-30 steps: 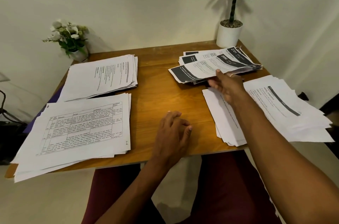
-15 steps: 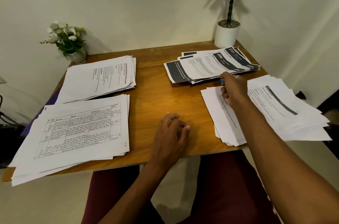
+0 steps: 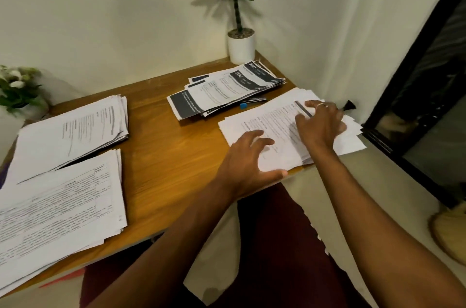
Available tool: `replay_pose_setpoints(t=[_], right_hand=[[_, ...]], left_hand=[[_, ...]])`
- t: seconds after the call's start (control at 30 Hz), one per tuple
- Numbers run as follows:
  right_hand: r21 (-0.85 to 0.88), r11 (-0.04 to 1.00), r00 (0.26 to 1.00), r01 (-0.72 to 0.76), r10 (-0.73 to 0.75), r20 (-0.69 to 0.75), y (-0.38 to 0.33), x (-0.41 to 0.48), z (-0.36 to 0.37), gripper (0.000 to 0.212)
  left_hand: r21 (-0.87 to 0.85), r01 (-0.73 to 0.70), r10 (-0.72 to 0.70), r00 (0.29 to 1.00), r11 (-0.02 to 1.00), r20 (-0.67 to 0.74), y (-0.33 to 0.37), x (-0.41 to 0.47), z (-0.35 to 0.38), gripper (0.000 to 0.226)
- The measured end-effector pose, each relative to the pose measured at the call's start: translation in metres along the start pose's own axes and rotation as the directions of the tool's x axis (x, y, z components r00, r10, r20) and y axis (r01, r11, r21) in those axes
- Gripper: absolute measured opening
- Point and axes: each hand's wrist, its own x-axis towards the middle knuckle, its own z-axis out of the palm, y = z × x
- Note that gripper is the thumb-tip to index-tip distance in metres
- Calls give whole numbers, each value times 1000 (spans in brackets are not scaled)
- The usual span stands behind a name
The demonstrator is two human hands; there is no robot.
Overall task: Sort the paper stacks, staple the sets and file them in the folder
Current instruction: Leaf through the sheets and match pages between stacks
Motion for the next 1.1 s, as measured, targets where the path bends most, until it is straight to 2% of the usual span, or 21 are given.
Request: replay_pose_setpoints(t=[0.07, 0.13, 0.2, 0.27, 0.5, 0.6, 0.7, 0.73, 0.8, 0.83, 0.93, 1.1], right_hand=[[-181, 983, 1000, -28, 27, -4, 26, 16, -8, 55], [-285, 954, 994, -91, 104, 31, 44, 29, -16, 68], [-241, 960, 976, -146, 179, 122, 54, 38, -21, 71], [-126, 981, 972, -146, 166, 167, 57, 41, -23, 68], [-111, 991, 995, -72, 78, 57, 45, 39, -23, 74], [-22, 999, 995, -31, 33, 91, 41, 38, -32, 68], [235, 967, 979, -95, 47, 199, 30, 35, -43, 58], [361, 915, 963, -179, 88, 253, 26, 33, -46, 57], [570, 737, 909, -362, 144, 391, 20, 24, -47, 58], [606, 685, 887, -405, 134, 441, 18, 18, -45, 57], [634, 667, 887, -392, 90, 454, 14, -6, -31, 35], [641, 686, 930, -344, 153, 335, 7, -30, -15, 37]], left_hand=[[69, 12, -20, 993, 998, 113, 10, 2, 14, 85], [231, -9, -30, 986, 973, 163, 12, 3, 28, 79], [315, -24, -28, 987, 949, 158, 11, 4, 37, 71], [299, -10, -30, 991, 954, 131, 10, 5, 39, 65], [273, 26, -52, 995, 962, 88, 12, 8, 37, 72], [272, 26, -48, 996, 962, 77, 10, 8, 38, 74], [223, 33, -46, 998, 974, 53, 9, 8, 39, 74], [197, 39, -49, 998, 980, 45, 10, 8, 38, 74], [137, 68, -74, 997, 988, 34, 12, 9, 34, 73], [107, 90, -94, 995, 990, 29, 14, 9, 32, 72], [36, 132, -132, 991, 991, 10, 19, 9, 27, 70], [-141, 164, -173, 983, 976, -56, 19, 5, 15, 59]])
